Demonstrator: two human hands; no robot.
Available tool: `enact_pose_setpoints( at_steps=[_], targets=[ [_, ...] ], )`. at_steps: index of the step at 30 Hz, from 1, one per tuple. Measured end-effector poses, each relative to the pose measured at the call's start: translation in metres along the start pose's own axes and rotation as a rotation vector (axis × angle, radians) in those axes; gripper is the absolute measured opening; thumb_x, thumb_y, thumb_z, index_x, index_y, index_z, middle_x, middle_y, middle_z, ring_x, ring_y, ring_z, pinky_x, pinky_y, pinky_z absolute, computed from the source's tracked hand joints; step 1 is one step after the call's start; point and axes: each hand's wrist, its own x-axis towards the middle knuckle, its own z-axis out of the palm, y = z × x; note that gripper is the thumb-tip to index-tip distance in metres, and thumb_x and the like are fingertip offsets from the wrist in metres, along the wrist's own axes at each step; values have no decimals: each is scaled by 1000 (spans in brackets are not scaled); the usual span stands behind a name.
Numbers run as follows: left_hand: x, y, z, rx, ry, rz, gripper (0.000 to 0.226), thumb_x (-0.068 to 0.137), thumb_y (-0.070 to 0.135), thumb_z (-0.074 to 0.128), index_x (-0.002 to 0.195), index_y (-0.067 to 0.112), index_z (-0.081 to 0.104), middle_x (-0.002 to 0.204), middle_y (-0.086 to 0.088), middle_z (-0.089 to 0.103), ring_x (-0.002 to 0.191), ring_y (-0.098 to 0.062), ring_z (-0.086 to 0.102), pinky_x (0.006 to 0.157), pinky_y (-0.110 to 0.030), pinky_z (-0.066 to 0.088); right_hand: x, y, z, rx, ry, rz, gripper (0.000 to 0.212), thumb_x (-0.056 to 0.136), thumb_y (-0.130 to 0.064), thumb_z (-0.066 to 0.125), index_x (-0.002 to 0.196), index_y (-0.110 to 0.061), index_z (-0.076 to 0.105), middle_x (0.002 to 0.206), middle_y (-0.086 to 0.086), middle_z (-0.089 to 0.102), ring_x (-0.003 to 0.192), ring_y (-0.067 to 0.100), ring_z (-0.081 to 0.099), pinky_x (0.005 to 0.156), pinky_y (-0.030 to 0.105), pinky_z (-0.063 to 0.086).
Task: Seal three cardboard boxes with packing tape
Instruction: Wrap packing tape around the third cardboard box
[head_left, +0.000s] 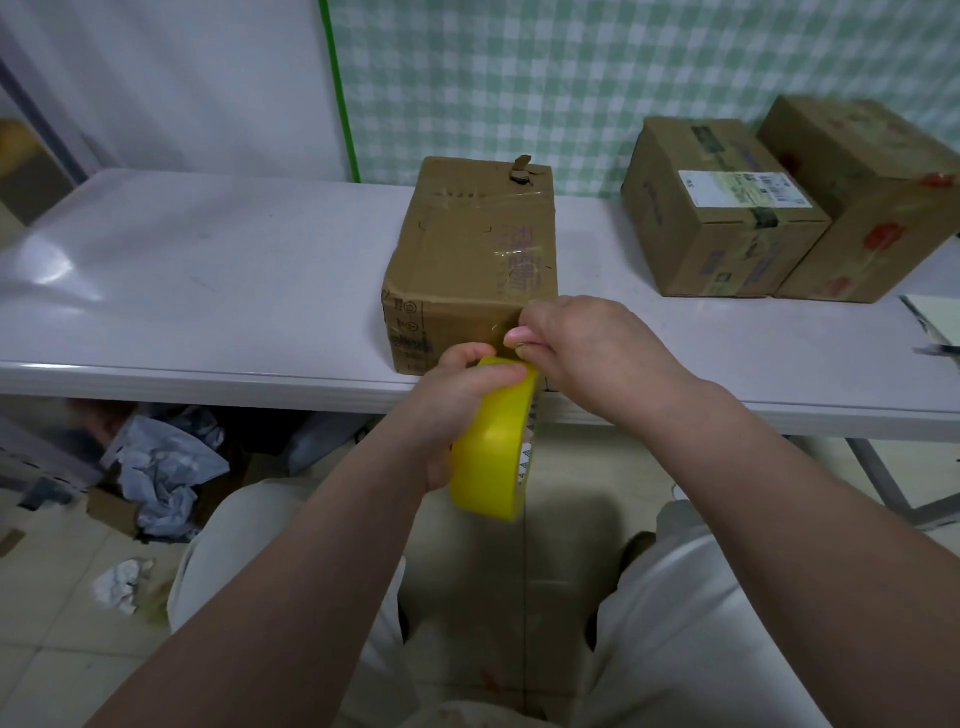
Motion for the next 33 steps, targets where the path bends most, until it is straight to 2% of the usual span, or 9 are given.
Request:
enact_pose_setpoints(
  at_steps=[5, 10, 13, 18, 20, 24, 27, 29, 33],
  targets=[
    [2, 1, -2, 5, -12, 16, 41, 87, 20, 64, 125, 18, 49, 110, -16, 61, 86, -30, 66, 77, -45, 55, 4, -3, -4, -82, -12, -43, 28, 101, -34, 42, 100, -10, 57, 82, -2, 42, 80, 22, 49, 64, 32, 28],
    [3, 1, -3, 13, -10, 19, 40, 87, 19, 64, 124, 18, 49, 114, -17, 60, 90, -31, 64, 74, -42, 55, 7, -4, -5, -150, -22, -77, 25, 102, -34, 39, 101, -14, 54, 96, 5, 60, 93, 27, 58, 63, 32, 28],
    [5, 2, -4, 28, -10, 22, 50, 79, 22, 71, 123, 18, 50, 116, -17, 59, 94, -33, 64, 77, -46, 54, 8, -4, -6, -180, -33, -78, 26, 103, -34, 38, 104, -13, 55, 102, 6, 63, 95, 29, 58, 63, 32, 28],
    [6, 6, -5, 31, -20, 6, 53, 71, 22, 74, 120, 18, 52, 115, -17, 60, 93, -33, 63, 81, -48, 53, 9, -6, -11, -232, -79, -67, 29, 104, -34, 34, 105, -14, 54, 102, 6, 63, 92, 29, 58, 63, 32, 28],
    [7, 6, -6, 22, -29, -3, 48, 77, 21, 72, 121, 18, 52, 114, -16, 59, 92, -32, 64, 80, -46, 53, 11, -7, -13, -246, -105, -59, 29, 104, -34, 33, 105, -14, 54, 99, 7, 61, 85, 27, 53, 63, 31, 28],
    [8, 7, -7, 1, -41, -10, 42, 83, 19, 67, 122, 17, 52, 114, -17, 60, 92, -32, 64, 78, -45, 54, 14, -8, -18, -223, -141, -35, 24, 104, -32, 36, 100, -15, 53, 97, 9, 61, 82, 26, 51, 64, 33, 30],
    [8, 9, -8, 21, -45, -13, 50, 75, 21, 73, 121, 18, 52, 116, -17, 59, 95, -34, 64, 79, -46, 54, 15, -8, -18, -192, -152, 5, 19, 103, -32, 37, 92, -19, 45, 98, 9, 61, 77, 22, 45, 65, 32, 32],
    [9, 9, -8, 38, -44, -21, 51, 72, 24, 75, 117, 20, 53, 117, -16, 58, 96, -34, 64, 80, -46, 54, 14, -7, -19, -147, -165, 37, 20, 103, -31, 39, 98, -16, 50, 98, 9, 61, 77, 21, 44, 65, 31, 32],
    [10, 7, -10, 26, -44, -35, 31, 82, 22, 68, 109, 24, 53, 112, -14, 58, 93, -33, 63, 78, -43, 53, 6, -4, -27, -3, -207, 78, 17, 102, -33, 41, 100, -16, 42, 81, -1, 45, 72, 17, 42, 57, 29, 28]
  ],
)
